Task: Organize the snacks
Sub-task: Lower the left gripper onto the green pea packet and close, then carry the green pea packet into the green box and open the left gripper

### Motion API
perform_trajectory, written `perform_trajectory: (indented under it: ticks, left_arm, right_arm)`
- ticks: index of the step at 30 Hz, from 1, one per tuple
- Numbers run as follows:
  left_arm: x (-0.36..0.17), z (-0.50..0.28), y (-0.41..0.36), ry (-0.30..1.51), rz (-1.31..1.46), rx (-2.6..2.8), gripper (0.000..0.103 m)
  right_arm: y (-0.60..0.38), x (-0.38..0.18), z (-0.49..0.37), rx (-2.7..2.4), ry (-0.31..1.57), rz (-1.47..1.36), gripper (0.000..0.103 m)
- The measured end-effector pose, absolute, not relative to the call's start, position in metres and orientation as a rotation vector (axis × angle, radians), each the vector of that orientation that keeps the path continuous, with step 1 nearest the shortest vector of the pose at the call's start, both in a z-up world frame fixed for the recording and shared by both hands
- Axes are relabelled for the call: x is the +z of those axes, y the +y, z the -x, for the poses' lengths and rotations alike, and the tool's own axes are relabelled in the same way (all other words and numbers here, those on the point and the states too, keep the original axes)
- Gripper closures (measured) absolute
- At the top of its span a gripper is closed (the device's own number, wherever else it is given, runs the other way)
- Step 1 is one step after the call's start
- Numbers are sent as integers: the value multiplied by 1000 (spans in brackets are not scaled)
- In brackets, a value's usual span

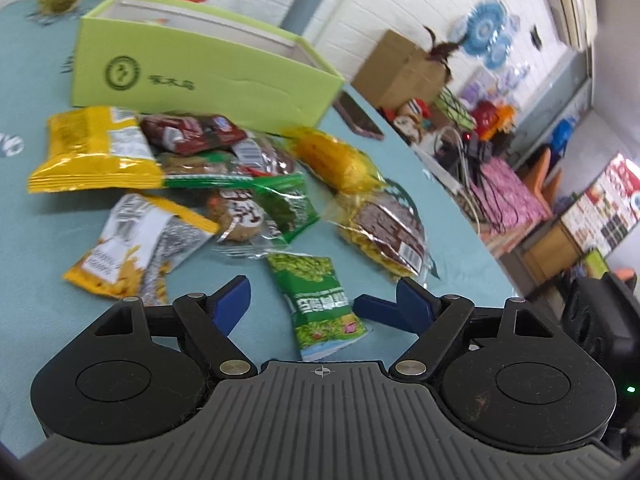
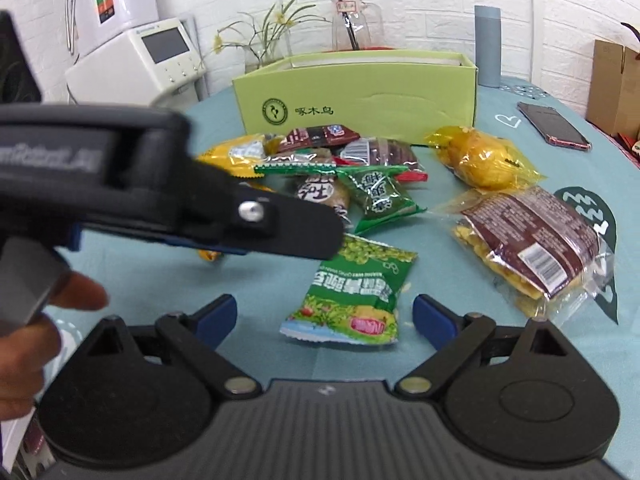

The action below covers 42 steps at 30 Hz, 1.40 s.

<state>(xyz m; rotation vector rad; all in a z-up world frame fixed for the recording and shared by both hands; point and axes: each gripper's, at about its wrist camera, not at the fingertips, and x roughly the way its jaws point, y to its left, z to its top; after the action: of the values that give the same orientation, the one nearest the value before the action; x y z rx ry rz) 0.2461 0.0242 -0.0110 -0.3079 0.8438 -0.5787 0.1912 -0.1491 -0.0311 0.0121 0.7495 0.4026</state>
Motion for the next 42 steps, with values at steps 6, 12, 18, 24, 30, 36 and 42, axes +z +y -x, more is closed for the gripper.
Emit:
perform_trajectory:
  ticks: [6, 12, 18, 24, 30, 36, 42]
  left_arm:
    - [-30, -255, 7, 894, 258, -576, 66]
    - [-21, -242, 2, 912, 266, -574, 102]
    - [24, -266, -8, 805, 264, -565, 102]
    - [75, -356, -12, 681, 254, -514, 101]
    - [81, -450, -13, 654, 219, -455, 100]
    - [55, -495, 2, 685, 266, -462, 68]
    - [76, -449, 17, 564, 272, -445, 41]
  right_arm:
    - [-147, -34, -191, 437, 704, 94, 34]
    - [-165, -23, -179, 486, 695, 1, 36]
    - [-176, 13, -210, 505, 575, 13, 33]
    - [-167, 52, -310, 513, 468, 114, 33]
    - [-154, 54, -415, 525, 501, 148, 33]
    - [-150, 30, -459, 538, 538, 160, 14]
    - [-186, 54, -409, 533, 417, 75, 10]
